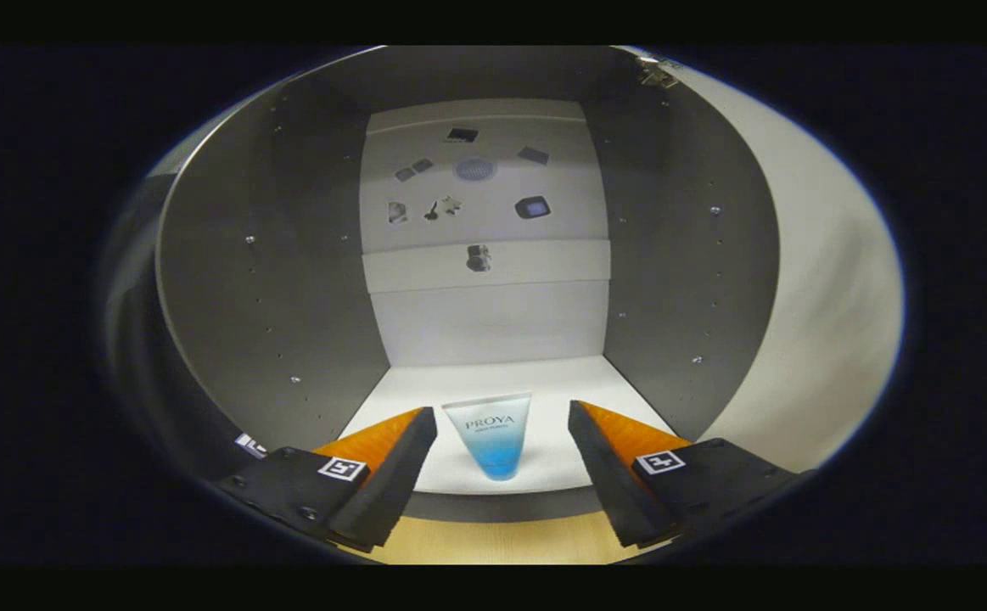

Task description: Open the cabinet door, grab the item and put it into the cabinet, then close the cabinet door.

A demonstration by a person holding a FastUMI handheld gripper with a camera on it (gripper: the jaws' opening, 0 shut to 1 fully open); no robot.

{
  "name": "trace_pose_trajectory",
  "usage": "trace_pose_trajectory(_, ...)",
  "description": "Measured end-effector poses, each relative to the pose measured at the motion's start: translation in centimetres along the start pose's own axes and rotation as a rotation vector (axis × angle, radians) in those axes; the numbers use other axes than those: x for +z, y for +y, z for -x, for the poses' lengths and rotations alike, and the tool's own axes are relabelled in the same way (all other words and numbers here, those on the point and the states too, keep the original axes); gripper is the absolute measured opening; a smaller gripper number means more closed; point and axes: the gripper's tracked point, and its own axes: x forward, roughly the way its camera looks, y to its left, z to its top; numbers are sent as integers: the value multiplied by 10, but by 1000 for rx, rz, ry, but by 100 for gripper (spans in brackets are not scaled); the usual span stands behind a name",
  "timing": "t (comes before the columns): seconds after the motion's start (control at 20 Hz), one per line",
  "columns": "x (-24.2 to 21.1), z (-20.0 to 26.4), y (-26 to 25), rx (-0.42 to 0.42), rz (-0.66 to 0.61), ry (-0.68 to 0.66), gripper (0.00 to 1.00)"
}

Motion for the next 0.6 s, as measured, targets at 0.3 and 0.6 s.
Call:
trace_pose_trajectory(0.3, 3, 71, -8, -22, -9, -74, 100)
trace_pose_trajectory(0.6, -10, 162, -20, -68, -30, -140, 100)
